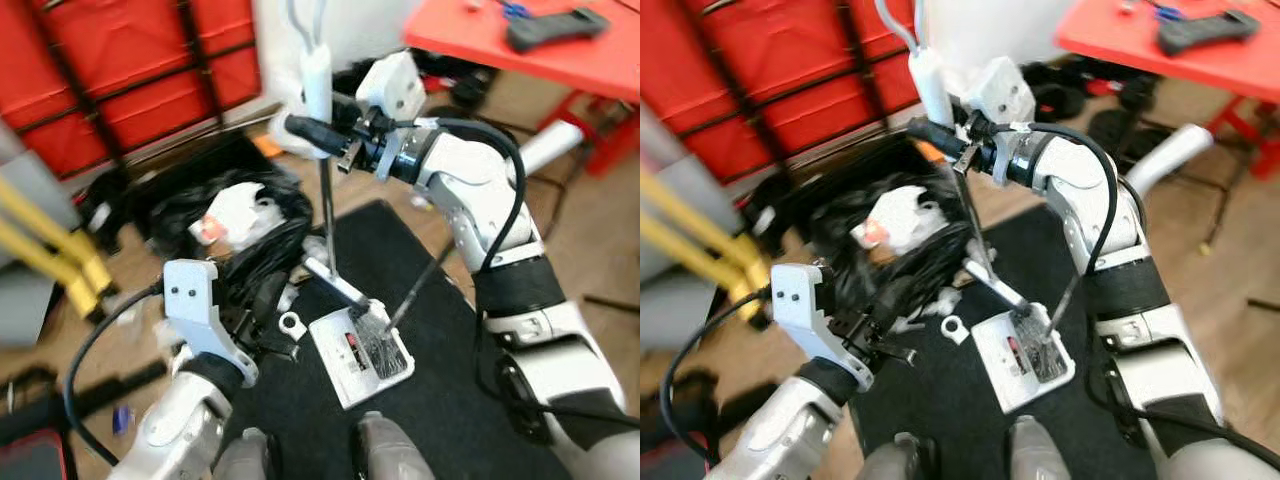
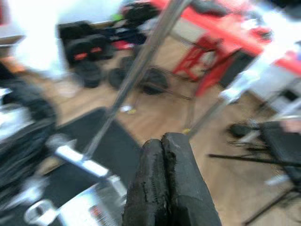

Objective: Sweep floor

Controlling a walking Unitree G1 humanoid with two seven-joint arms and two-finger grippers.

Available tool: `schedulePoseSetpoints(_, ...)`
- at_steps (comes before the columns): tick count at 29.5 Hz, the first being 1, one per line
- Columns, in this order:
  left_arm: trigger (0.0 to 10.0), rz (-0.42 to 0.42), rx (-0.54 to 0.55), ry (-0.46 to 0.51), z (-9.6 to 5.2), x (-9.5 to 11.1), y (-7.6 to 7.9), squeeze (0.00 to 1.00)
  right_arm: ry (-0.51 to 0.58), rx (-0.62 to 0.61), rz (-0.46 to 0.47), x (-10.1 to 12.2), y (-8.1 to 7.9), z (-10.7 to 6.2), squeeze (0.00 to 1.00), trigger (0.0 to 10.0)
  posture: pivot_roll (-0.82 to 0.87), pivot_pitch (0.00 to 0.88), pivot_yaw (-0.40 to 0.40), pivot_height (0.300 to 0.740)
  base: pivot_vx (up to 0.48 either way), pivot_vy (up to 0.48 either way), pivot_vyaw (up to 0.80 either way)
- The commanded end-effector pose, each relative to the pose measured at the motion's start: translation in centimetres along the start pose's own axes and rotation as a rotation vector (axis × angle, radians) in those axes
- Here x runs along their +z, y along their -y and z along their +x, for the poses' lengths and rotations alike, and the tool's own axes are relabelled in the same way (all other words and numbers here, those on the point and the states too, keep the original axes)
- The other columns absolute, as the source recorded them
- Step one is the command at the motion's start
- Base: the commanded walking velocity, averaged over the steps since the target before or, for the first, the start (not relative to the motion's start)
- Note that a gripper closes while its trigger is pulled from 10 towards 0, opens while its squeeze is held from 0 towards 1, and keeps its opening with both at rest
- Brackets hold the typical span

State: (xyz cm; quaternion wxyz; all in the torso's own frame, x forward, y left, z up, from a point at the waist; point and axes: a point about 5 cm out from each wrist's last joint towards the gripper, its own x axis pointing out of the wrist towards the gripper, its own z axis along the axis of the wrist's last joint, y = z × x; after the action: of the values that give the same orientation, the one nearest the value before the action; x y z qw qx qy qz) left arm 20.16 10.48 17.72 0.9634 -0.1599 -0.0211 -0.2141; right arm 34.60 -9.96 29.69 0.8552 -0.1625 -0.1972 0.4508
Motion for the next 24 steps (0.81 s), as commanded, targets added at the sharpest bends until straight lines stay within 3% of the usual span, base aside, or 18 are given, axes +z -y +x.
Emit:
schedulePoseSetpoints(1,10.0,-0.001,0.022,-0.03,-0.4,-0.6,-0.4,0.0,0.074,0.065,-0.064,1.8,-1.0,0.7,0.0,10.0,-0.08,0.141,-0.061,0.74,0.0,0.0,0.0)
schedulePoseSetpoints(4,10.0,-0.005,0.045,-0.018,-0.2,-0.7,-0.6,0.0,0.09,0.149,-0.061,1.9,-2.2,0.9,0.0,10.0,-0.09,0.124,-0.076,0.74,0.0,0.0,0.0)
schedulePoseSetpoints(6,10.0,-0.005,0.045,-0.018,-0.2,-0.7,-0.6,0.0,0.09,0.149,-0.061,1.9,-2.2,0.9,0.0,10.0,-0.09,0.124,-0.076,0.74,0.0,0.0,0.0)
schedulePoseSetpoints(7,10.0,-0.003,0.057,-0.011,-0.2,-0.8,-0.7,0.0,0.097,0.206,-0.061,1.9,-2.9,1.1,0.0,10.0,-0.08,0.125,-0.081,0.74,0.0,0.0,0.79)
schedulePoseSetpoints(24,10.0,0.003,0.041,-0.033,-0.5,-1.0,-0.6,0.0,0.086,0.343,-0.055,1.7,-3.9,0.7,0.0,10.0,-0.08,0.135,-0.063,0.74,0.0,0.0,0.79)
